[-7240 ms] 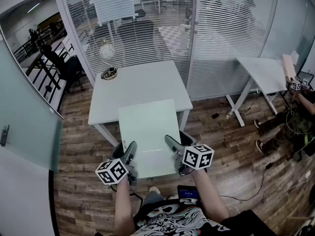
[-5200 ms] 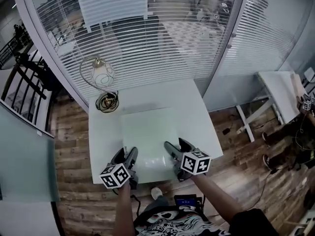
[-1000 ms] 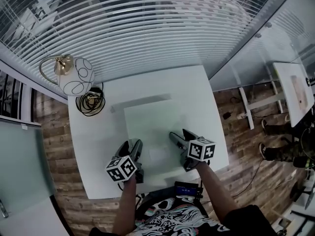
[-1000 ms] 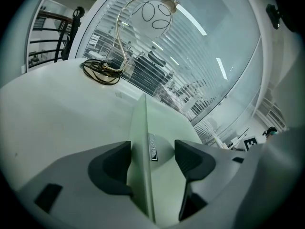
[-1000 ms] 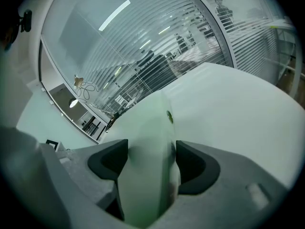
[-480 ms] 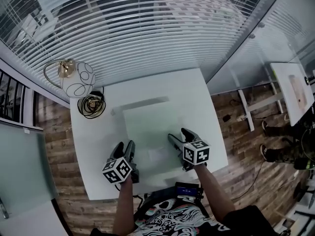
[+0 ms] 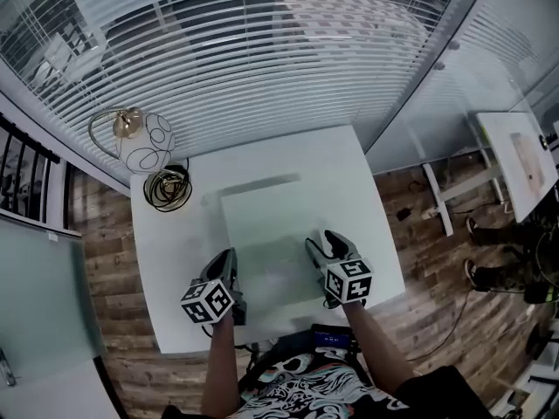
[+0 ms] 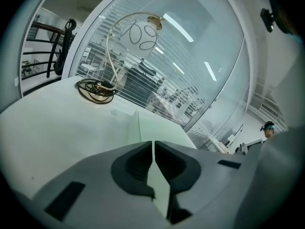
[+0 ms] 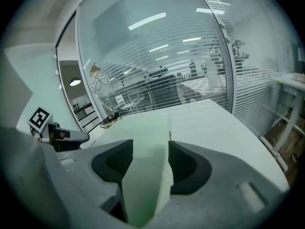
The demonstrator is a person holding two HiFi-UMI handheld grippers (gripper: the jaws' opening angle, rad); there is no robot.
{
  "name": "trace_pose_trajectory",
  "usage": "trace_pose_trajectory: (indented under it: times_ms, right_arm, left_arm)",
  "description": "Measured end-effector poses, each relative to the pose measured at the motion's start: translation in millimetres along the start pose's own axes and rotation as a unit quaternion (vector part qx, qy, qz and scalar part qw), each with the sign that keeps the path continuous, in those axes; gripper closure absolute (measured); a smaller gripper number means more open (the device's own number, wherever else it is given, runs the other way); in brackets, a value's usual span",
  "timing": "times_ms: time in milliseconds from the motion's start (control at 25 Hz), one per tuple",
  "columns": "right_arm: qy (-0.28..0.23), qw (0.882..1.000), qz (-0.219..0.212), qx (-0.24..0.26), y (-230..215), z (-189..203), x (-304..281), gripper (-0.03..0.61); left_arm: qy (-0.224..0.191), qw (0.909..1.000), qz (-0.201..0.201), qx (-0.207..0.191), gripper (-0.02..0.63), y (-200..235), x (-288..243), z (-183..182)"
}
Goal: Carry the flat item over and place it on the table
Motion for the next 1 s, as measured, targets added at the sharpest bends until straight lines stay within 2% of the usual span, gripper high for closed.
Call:
trace_pose_trajectory:
  times_ms: [80,200,280,320,520,640,880,1000]
  right_arm:
    - [-0.005,1.000,-0.005,-0.009,1,-3,2,0.376]
    - [-0.009,1.000,0.009,0.003,6,-6,4,0.466]
    - [-0.020,0.999,0.028,0.015,11,-8,10,0.535]
    - [-0.027,0.999,0.038,0.020,13,-8,13,0.572]
    - [-0.033,0.996,0.058,0.052,27,-12,20,0.572]
    - [-0.044,0.997,0.052,0.044,33,-12,27,0.572]
    - [-0.068,0.995,0.041,0.060,45,-9,45,0.572]
    - [-0.084,0.994,0.036,0.056,55,-6,55,0.572]
  left_arm:
    - [0.011,0.9998,0.018,0.004,0.598,-4,-3,0]
    - [-0.012,0.9951,0.098,0.007,0.606,-14,-2,-5]
    - [-0.013,0.9921,0.125,-0.001,0.606,-22,-2,-7]
    - [-0.008,0.9921,0.125,-0.007,0.606,-25,-2,-8]
    - [-0.006,0.9955,0.085,-0.042,0.606,-34,4,-12]
    - [-0.014,0.9960,0.052,-0.071,0.606,-38,10,-15]
    - [-0.030,0.9910,0.055,-0.119,0.606,-45,33,-25]
    - [-0.028,0.9848,0.048,-0.164,0.606,-57,46,-24]
Point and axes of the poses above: the fingertips, and each gripper's own axes: x backward along the fingers, y to its left, z out of its underside, the point moved 10 cm from there along x, backward along the fingers, and after that the axes turned 11 degrees about y, right-handed, at the moved point
